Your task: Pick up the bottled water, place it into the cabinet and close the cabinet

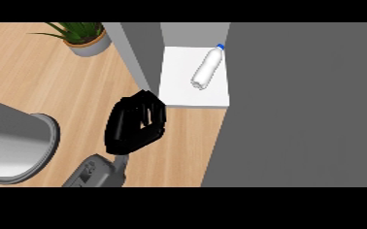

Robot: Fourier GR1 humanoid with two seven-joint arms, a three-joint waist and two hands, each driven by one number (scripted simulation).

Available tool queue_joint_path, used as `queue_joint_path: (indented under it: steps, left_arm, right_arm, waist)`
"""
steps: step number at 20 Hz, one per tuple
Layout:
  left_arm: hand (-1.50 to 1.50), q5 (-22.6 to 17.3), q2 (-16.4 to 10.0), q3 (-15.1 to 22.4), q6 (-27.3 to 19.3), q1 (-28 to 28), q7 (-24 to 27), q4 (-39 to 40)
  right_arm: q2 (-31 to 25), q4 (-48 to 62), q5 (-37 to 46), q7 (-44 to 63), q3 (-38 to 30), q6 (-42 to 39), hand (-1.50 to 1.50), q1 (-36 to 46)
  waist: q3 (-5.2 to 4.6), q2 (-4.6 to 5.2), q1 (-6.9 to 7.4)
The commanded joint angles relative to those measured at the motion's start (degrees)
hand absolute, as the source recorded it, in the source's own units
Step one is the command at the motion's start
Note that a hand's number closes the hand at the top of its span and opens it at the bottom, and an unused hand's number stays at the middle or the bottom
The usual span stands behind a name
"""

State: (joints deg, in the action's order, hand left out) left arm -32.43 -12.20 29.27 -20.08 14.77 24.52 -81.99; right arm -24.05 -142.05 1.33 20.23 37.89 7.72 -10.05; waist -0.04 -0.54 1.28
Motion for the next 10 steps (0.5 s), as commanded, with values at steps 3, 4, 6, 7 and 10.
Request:
queue_joint_path:
  steps: [3, 4, 6, 7, 10]
  left_arm:
    - [1.50, 0.5, -8.0, -0.9, 1.7, -12.0, -0.9, -13.5]
    - [1.50, 0.9, -7.1, -0.7, 1.7, -14.1, 1.0, -13.4]
    - [1.50, -1.5, -10.3, -4.0, 5.2, -16.3, 1.3, -14.5]
    - [1.50, -1.3, -10.9, -3.3, 5.8, -18.6, 2.0, -17.2]
    - [1.50, -2.5, -10.9, -6.1, 8.4, -20.7, 4.6, -14.5]
  right_arm:
    - [6.1, -3.7, 5.4, 10.3, 8.5, 1.5, 1.50, 7.2]
    - [8.8, -0.2, 9.2, 9.9, 13.4, 3.2, 1.50, 7.5]
    - [10.2, 0.4, 7.4, 13.0, 13.2, 2.4, 1.50, 10.6]
    - [14.0, 3.9, 7.4, 14.1, 12.0, 3.5, 1.50, 14.6]
    - [19.3, 8.8, 9.3, 14.7, 16.2, 3.7, 1.50, 17.3]
  waist:
    - [-0.05, 0.18, -0.32]
    - [-0.06, 0.16, -0.58]
    - [-0.07, 0.25, -0.46]
    - [-0.08, 0.29, -0.06]
    - [-0.08, 0.40, -0.43]
